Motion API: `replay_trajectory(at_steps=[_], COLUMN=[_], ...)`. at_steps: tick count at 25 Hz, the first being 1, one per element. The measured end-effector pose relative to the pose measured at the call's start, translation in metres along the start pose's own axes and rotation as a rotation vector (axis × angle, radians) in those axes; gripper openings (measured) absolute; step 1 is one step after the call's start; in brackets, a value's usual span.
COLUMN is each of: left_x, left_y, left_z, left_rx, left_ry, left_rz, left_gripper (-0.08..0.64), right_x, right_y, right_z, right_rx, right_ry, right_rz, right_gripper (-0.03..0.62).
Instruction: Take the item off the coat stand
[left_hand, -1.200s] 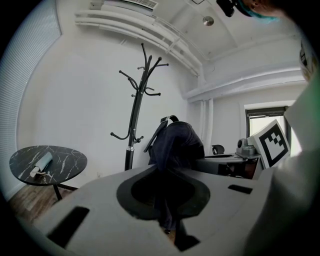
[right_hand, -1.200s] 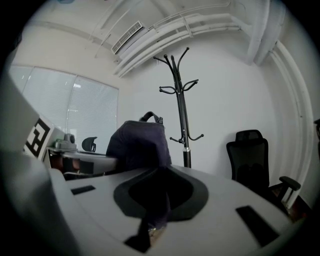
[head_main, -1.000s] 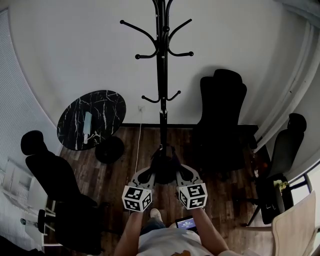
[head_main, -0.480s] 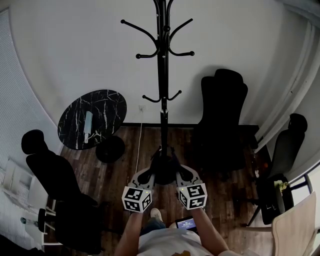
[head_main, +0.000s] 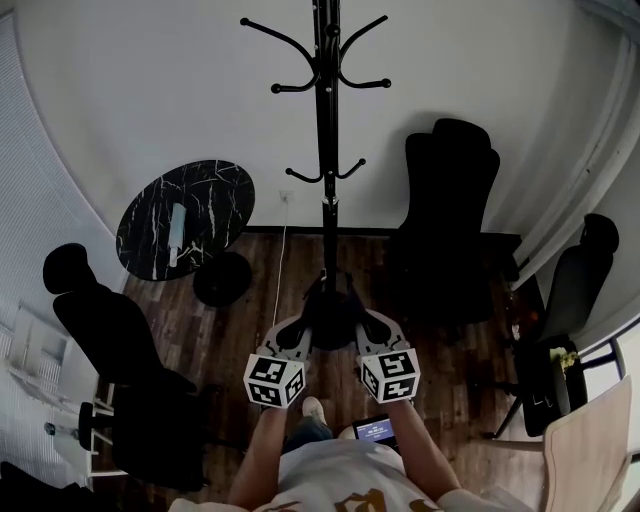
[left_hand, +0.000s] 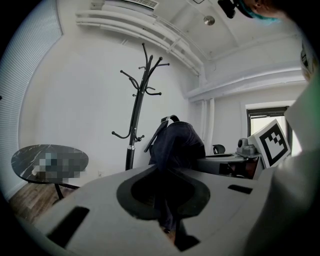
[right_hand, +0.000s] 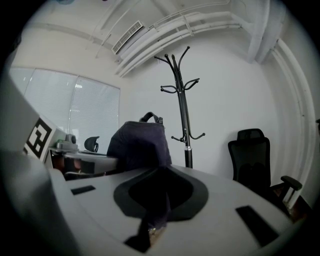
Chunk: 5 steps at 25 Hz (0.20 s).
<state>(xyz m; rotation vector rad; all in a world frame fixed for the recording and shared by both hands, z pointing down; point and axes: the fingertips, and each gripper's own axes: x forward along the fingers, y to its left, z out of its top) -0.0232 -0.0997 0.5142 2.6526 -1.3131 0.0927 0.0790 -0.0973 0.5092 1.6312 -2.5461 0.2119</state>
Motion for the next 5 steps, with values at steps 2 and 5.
replay_trajectory(at_steps=[2,5], left_x=[0.0015,0.0027], left_y=[0.0005,0.0017], left_z=[0.0013,-0.0005], left_rx=[0.004,0.002], left_ry=[-0.003,-0.002], left_rz=[-0.001,0.003], left_gripper=[0.029,0.029], right_x=[0.0011,0.0034], right_y=[-0.0012,-0.0016], right_z=[0.0003,-0.0029], right_rx=[-0.002,-0.006], right_ry=[-0.002,0.005], right_rz=[0.000,0.006], right_gripper=[0.029,0.029])
